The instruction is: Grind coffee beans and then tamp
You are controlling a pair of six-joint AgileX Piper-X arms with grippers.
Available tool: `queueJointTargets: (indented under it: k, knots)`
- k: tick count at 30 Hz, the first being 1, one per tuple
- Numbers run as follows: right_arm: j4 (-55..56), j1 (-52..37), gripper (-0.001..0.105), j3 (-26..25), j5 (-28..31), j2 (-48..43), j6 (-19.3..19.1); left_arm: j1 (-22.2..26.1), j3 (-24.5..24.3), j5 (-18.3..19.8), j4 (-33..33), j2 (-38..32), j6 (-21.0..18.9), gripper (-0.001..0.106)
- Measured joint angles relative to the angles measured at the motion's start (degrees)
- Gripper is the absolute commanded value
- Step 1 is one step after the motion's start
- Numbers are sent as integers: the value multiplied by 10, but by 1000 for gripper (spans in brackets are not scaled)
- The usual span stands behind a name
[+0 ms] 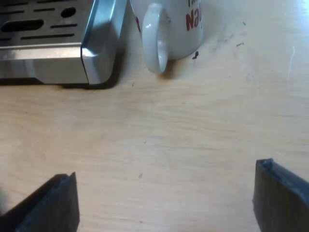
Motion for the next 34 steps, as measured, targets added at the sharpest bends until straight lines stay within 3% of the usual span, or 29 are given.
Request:
queueJointTargets:
  k: [23,28,34]
  knots:
    - [0,0,77,0,0,0,1,0,0,0,0,0,0,79]
    - [-1,0,77,0,58,0,2,0,0,0,1,0,0,79]
    - [-4,0,77,0,70,0,2,0,0,0,1,0,0,79]
